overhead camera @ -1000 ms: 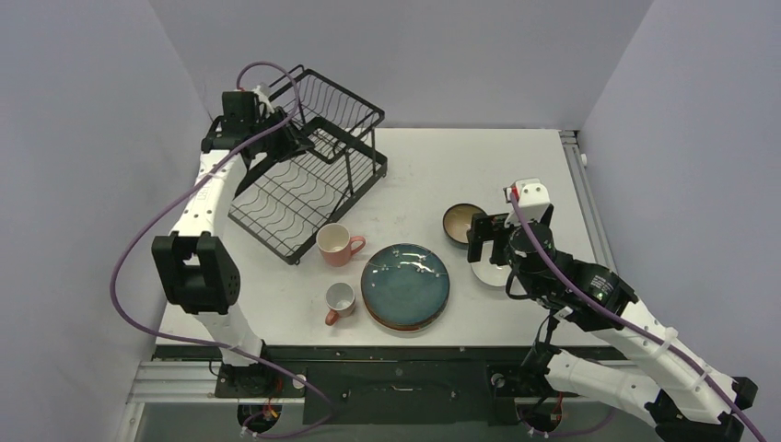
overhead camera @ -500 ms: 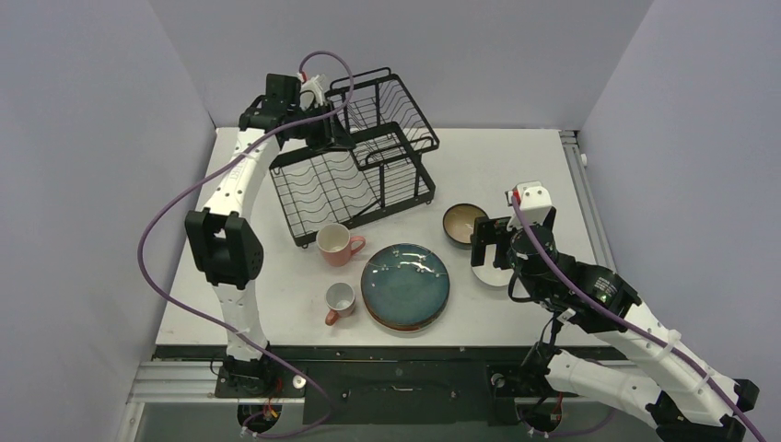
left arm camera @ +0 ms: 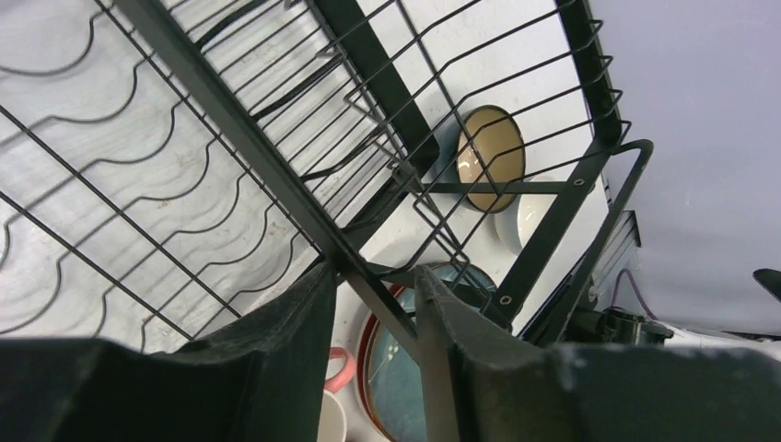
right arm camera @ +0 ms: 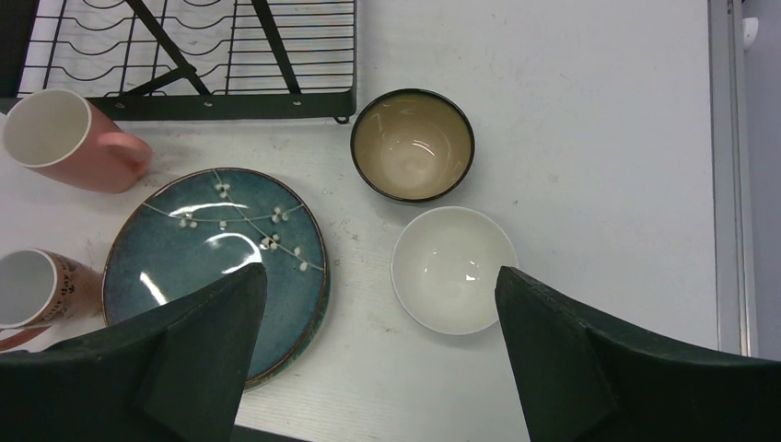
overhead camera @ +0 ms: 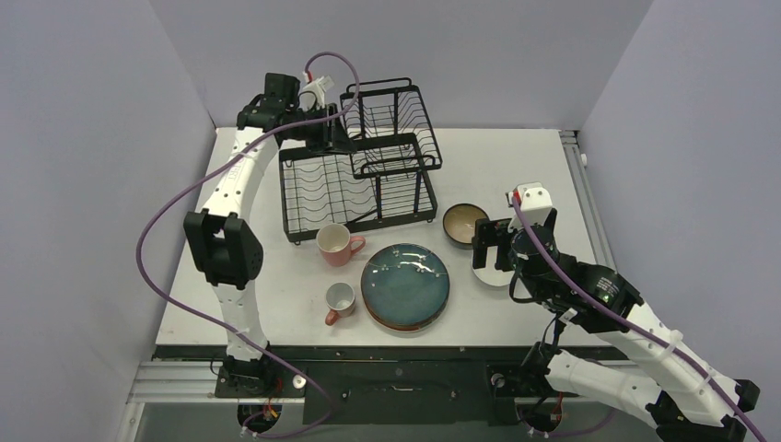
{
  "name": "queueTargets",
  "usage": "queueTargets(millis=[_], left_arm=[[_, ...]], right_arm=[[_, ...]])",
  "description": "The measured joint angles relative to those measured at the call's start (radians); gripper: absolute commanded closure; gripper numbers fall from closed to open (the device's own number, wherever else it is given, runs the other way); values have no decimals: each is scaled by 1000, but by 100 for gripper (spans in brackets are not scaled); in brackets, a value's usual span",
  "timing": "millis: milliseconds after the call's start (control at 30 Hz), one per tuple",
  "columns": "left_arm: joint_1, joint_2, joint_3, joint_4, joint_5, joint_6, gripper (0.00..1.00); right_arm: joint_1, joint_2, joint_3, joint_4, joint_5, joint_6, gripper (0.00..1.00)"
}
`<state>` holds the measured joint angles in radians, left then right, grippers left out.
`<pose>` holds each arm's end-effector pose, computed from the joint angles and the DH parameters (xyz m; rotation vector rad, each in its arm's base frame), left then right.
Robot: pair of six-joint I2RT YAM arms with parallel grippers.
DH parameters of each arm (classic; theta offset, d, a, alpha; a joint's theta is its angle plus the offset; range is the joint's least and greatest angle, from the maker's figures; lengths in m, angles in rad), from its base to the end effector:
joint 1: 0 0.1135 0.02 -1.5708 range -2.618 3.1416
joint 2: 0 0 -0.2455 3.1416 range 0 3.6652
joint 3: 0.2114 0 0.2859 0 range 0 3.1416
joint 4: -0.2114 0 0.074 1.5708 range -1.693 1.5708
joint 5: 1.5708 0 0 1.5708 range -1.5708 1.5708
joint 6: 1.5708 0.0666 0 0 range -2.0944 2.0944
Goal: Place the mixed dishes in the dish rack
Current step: Move the dish rack to the center of the board.
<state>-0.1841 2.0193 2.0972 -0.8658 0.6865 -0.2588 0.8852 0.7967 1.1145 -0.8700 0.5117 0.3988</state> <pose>0.4730 -0.1310 0.3273 0.2566 2.3425 -1.0242 0.1567 0.1401 0.3641 -0.2014 2.0455 0.2540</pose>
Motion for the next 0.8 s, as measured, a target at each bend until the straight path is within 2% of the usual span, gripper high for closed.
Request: queueTargets(millis=[67, 200, 533, 800], left_arm=[[0, -1, 5, 11, 8, 5, 49], [1, -29, 23, 67, 11, 6, 39], [0, -139, 14, 137, 8, -14, 34], [-20, -303, -224, 201, -83, -116, 24]], right_arm=[[0, 0, 2, 0, -3, 4, 11], [0, 2, 6, 0, -7, 8, 11], [0, 16, 10, 0, -23, 14, 11], [0, 34, 50, -1, -20, 10, 11]])
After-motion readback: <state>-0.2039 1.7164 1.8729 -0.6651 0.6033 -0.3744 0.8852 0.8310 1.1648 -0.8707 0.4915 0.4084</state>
